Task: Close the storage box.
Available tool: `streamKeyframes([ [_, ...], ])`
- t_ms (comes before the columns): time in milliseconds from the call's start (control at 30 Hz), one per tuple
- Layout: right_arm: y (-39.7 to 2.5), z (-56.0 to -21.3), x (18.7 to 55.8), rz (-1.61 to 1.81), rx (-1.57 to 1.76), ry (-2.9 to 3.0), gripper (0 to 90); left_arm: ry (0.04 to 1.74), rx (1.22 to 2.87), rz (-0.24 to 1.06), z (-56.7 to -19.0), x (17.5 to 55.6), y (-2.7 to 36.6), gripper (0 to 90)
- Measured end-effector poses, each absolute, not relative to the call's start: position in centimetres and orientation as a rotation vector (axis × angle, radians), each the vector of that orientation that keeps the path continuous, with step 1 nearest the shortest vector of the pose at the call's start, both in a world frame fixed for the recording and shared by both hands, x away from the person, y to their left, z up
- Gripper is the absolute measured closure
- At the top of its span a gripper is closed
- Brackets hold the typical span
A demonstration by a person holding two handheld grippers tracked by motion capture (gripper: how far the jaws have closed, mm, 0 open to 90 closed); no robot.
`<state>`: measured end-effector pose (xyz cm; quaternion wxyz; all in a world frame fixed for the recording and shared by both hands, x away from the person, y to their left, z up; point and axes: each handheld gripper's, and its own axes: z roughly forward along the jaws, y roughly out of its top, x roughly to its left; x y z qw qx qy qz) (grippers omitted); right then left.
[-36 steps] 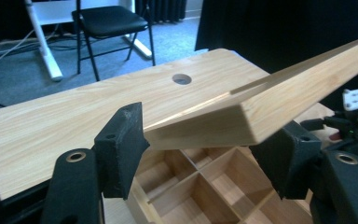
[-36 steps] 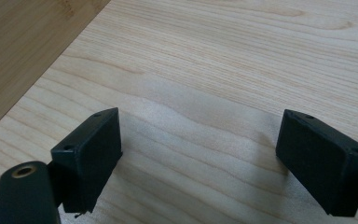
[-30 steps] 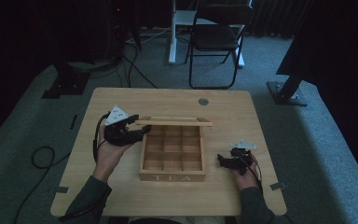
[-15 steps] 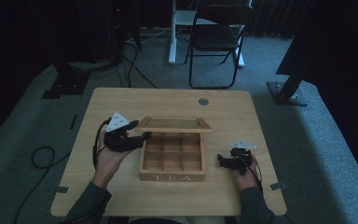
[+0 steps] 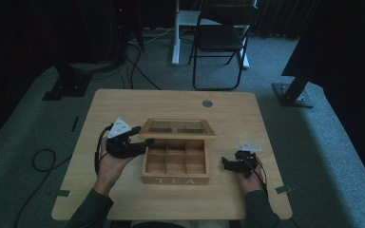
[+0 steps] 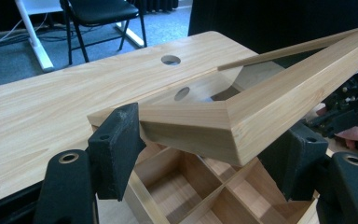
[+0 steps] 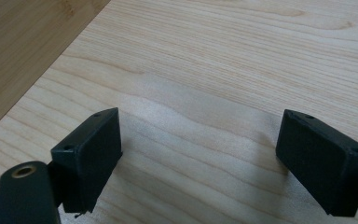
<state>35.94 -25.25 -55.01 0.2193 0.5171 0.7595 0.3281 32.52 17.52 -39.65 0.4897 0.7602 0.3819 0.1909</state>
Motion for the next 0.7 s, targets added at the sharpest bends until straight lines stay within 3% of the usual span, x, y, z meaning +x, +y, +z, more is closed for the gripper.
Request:
streamKeyframes([
  [700, -25.3, -55.0, 35.9, 0.908, 1.428, 2.101, 13.8, 0.947, 1.854, 0.429, -41.2, 31.3, 17.7, 32.3],
])
